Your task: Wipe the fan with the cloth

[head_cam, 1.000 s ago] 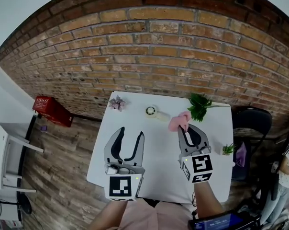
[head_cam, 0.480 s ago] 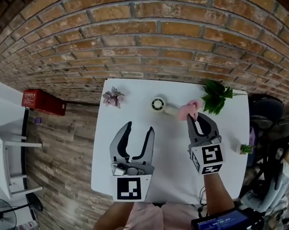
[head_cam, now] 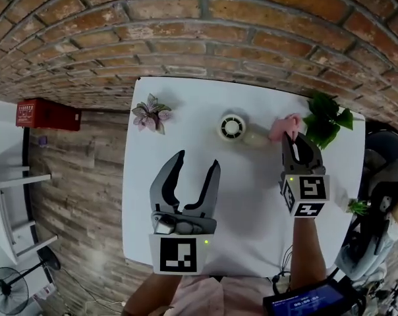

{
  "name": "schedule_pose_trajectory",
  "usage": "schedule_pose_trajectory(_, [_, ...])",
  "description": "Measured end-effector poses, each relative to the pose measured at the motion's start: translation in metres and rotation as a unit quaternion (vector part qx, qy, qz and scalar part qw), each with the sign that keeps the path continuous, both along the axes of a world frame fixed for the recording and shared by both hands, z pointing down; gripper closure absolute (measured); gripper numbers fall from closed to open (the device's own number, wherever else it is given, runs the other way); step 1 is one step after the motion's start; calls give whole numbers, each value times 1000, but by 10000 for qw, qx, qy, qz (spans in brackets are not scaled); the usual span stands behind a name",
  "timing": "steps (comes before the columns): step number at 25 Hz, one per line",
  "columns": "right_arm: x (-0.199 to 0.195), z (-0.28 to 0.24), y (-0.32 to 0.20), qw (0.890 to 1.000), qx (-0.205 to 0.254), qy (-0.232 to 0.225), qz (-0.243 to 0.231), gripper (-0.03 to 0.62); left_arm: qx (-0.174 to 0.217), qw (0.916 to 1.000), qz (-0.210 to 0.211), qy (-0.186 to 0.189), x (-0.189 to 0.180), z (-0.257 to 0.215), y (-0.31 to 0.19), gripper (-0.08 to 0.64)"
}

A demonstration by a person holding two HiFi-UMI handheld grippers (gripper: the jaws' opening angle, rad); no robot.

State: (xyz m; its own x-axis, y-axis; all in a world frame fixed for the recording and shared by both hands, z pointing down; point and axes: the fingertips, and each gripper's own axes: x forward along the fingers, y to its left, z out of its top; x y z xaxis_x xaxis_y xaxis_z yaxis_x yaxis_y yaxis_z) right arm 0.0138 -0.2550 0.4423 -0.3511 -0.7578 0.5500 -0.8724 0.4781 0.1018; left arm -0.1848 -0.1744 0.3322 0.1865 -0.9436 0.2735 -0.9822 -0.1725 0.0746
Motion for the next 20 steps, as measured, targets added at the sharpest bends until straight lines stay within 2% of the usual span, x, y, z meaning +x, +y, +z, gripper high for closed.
schedule_pose_trajectory(6, [-16,31,24,9986,-455,231,-152,534,-155,9996,214,-138,7,17,-6,321])
schedule_pose_trajectory(10, [-43,31,58,9972,-652,-36,-363,535,-134,9963,660,-540,26,24,-11,316])
schedule_pose_trajectory(15, [-85,28,92,9904,-832,-490,-993,534,-322,9949,814,-508,41,41,-17,304])
schedule_pose_trajectory(20, [-105,30,119,9774,-1122,-710,-1645,534,-618,9954,679,-273,43,61,-21,285])
